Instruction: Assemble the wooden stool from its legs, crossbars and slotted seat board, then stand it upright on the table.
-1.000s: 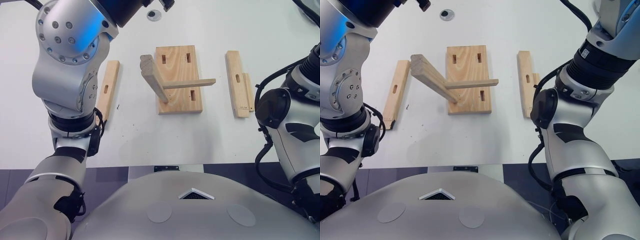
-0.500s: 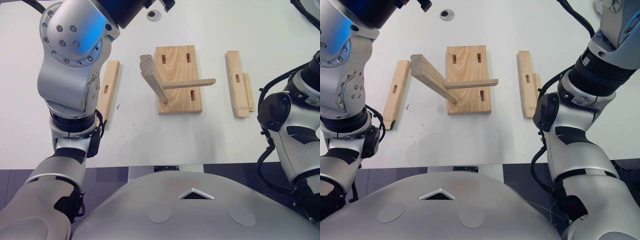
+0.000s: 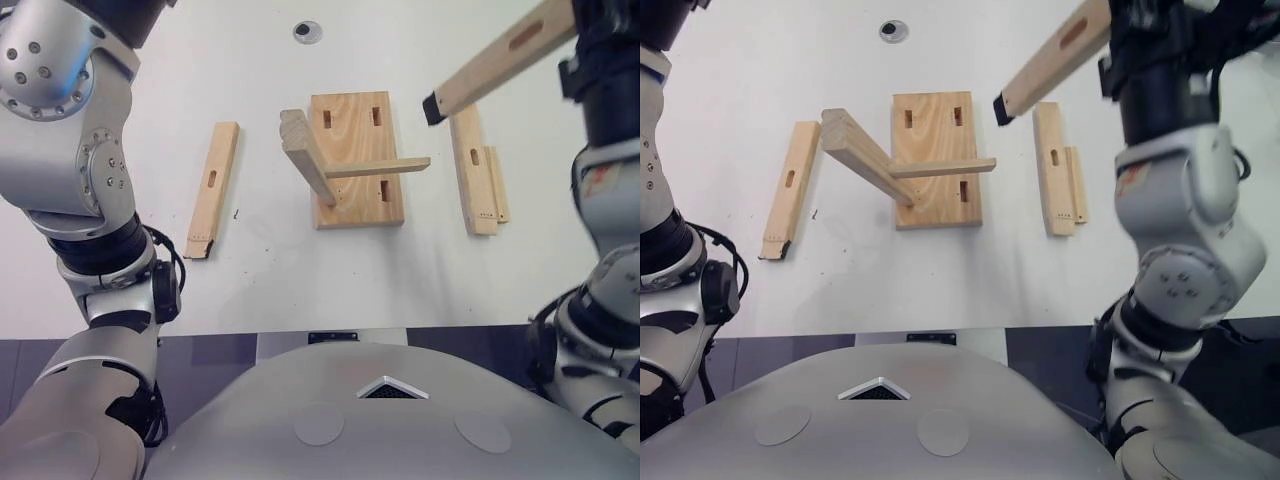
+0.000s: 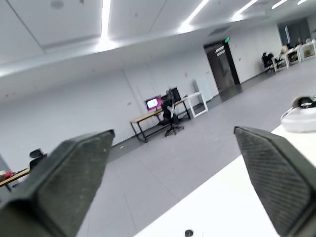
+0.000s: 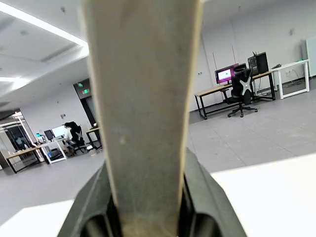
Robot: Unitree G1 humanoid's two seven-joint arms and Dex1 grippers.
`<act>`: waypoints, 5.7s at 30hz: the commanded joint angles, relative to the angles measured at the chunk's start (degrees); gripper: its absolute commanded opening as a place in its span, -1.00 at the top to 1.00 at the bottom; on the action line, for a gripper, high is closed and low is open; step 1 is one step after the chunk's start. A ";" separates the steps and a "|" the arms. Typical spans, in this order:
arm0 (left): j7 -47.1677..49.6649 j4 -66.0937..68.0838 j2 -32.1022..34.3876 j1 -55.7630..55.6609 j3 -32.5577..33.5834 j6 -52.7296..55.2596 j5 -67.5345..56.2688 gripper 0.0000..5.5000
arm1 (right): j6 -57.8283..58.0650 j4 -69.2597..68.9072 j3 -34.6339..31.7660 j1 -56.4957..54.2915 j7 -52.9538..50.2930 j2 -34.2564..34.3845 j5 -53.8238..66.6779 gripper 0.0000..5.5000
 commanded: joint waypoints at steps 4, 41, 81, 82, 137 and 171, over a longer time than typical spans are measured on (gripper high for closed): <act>-4.36 5.07 0.79 9.43 2.67 -3.52 -3.28 -0.66 | -10.04 4.34 3.52 18.09 10.32 9.37 -9.04 0.63; -10.98 20.28 -1.75 22.67 -26.44 -16.77 21.26 -0.66 | -7.18 8.86 2.06 17.25 12.00 13.89 -3.90 0.63; -9.34 19.06 -4.50 21.94 -28.11 -15.80 22.22 -0.66 | -3.79 6.93 9.65 15.38 13.84 7.62 -15.68 0.63; -9.34 18.89 -4.58 21.91 -28.06 -15.65 22.09 -0.66 | -3.81 6.60 10.35 15.50 14.22 7.42 -16.69 0.63; -8.18 25.52 -4.33 19.61 -23.48 -17.91 20.74 -0.66 | -2.92 4.87 14.00 13.76 25.24 4.27 -29.93 -0.40; -1.82 -14.51 -11.06 19.25 -17.94 22.99 19.25 -0.66 | -0.17 4.39 24.64 15.40 27.94 -7.01 -52.04 -0.40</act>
